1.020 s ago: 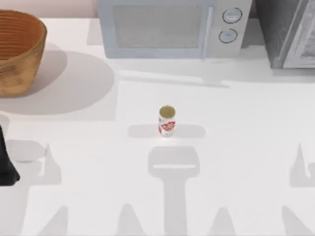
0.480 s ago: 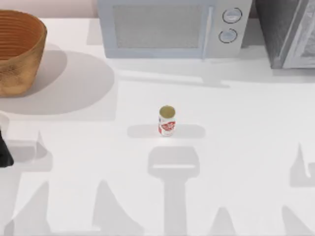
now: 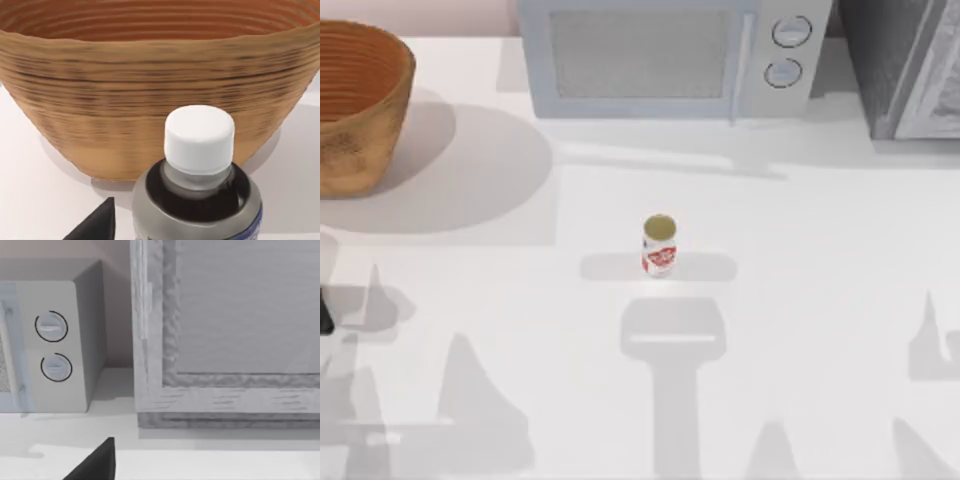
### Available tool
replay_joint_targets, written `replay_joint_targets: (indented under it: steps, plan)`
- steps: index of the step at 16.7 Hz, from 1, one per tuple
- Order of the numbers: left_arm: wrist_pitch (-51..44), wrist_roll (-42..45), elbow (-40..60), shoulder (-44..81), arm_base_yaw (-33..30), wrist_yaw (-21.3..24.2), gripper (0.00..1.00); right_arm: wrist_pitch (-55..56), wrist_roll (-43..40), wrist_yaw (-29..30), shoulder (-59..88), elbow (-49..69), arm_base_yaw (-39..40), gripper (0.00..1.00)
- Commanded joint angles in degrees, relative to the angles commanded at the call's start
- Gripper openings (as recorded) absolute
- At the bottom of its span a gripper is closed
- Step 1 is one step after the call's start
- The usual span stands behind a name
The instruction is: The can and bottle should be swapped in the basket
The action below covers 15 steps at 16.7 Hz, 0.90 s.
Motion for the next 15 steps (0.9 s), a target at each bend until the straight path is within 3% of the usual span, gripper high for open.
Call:
replay_joint_targets:
  steps: [6,15]
  plan:
    - [14.9,1.2,0.2,18.6,4.8,4.8,1.0,0.0,0.0,0.0,0.0,0.0,0.0,1.0]
    - [16.5,1.2,0.9,21.5,4.7,4.6,1.0,0.0,0.0,0.0,0.0,0.0,0.0,1.0]
